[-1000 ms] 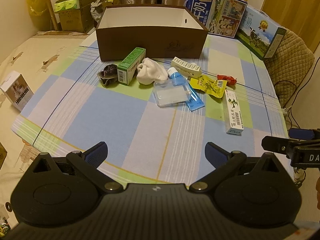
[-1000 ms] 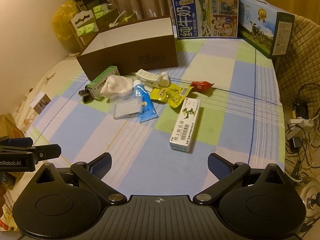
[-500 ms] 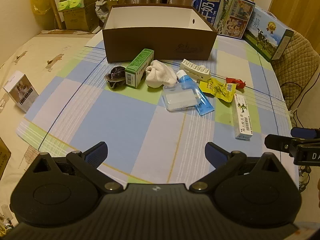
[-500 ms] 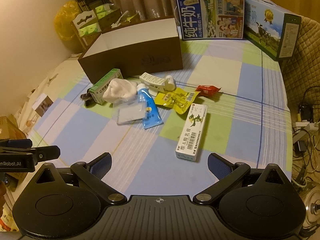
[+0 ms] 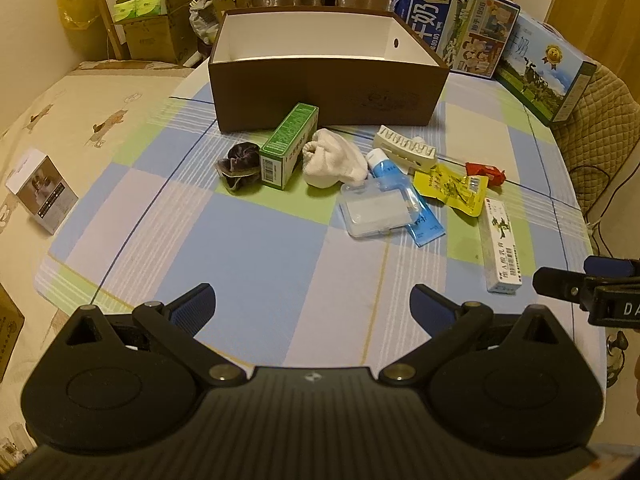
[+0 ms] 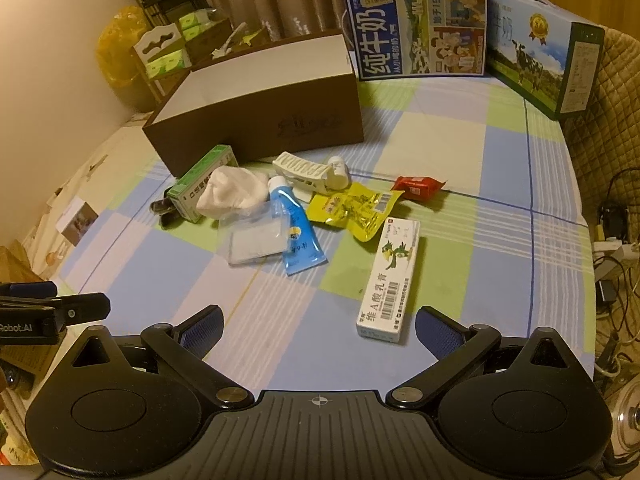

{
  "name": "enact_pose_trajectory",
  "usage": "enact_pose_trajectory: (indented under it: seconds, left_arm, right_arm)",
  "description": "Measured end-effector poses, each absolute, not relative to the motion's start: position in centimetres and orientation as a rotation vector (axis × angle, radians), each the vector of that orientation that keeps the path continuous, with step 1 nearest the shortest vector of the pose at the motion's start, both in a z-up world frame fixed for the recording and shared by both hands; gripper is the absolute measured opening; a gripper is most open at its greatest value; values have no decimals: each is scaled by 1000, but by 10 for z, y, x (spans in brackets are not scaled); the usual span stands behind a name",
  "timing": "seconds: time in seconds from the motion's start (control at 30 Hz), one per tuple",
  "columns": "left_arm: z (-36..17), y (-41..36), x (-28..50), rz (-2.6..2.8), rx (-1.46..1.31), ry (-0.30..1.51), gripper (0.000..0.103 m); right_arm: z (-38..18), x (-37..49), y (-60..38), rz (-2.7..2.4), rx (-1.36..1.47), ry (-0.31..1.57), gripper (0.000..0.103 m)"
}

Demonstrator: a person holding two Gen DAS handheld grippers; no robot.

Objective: Organize objects
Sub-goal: 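Move the right tool toward the white parrot-printed ointment box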

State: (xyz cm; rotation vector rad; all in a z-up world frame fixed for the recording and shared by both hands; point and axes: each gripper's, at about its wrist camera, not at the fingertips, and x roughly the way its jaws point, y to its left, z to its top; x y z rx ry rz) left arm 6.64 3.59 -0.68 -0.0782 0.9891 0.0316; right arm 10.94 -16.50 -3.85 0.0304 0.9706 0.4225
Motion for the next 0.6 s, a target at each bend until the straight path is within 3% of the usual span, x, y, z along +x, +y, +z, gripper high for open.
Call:
enact_pose_trajectory:
  seconds: [0.6]
  left_arm:
    - [-14, 63, 102, 26, -56, 1010, 102]
  right_arm:
    - [-61, 143, -171, 310, 87, 973, 99]
